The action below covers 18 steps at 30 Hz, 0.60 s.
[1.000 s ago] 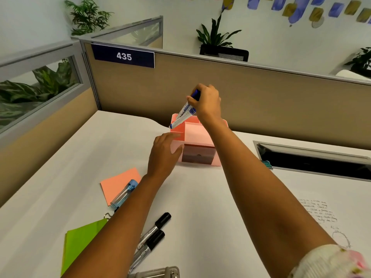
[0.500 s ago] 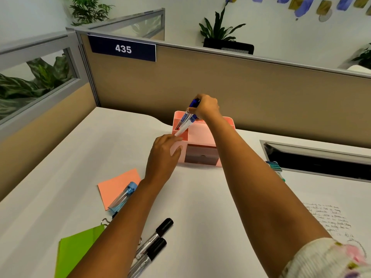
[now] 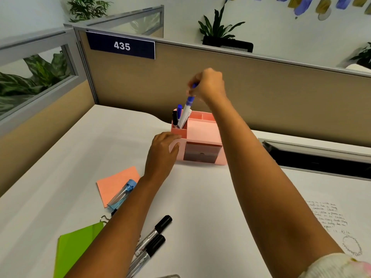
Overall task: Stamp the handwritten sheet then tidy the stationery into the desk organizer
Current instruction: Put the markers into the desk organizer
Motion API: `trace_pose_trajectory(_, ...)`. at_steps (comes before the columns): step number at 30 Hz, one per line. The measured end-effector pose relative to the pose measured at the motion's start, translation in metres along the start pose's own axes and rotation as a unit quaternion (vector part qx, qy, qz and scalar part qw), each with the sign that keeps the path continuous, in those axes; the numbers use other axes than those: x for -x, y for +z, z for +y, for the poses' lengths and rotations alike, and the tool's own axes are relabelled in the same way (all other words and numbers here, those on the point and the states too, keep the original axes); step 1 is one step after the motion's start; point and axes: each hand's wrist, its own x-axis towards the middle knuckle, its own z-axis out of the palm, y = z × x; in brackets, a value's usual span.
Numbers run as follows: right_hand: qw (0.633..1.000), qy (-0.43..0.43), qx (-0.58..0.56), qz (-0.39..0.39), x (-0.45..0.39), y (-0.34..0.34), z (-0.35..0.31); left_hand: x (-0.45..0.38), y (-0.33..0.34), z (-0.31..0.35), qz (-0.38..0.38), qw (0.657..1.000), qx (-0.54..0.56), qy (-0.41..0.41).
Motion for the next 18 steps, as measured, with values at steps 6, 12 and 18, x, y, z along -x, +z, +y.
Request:
trace_pose_trajectory(6,0.993,-0.050,-0.009,0.106,-0.002,-0.009,-0.011,0.000,0.003,-0.002,-0.004,1.000,-0.006,-0.013)
trace_pose_trajectory(12,0.997,-0.022,0.076,0.005,0.007,0.034,0.009,0.001,0.003,-0.006,-0.001,1.000,-0.011,0.003)
trace_pose_trajectory(18,0.995,-0.026,0.082,-0.048,0.023,0.045,0.025,0.002,-0.001,-0.003,-0.008,1.000,-0.011,-0.005)
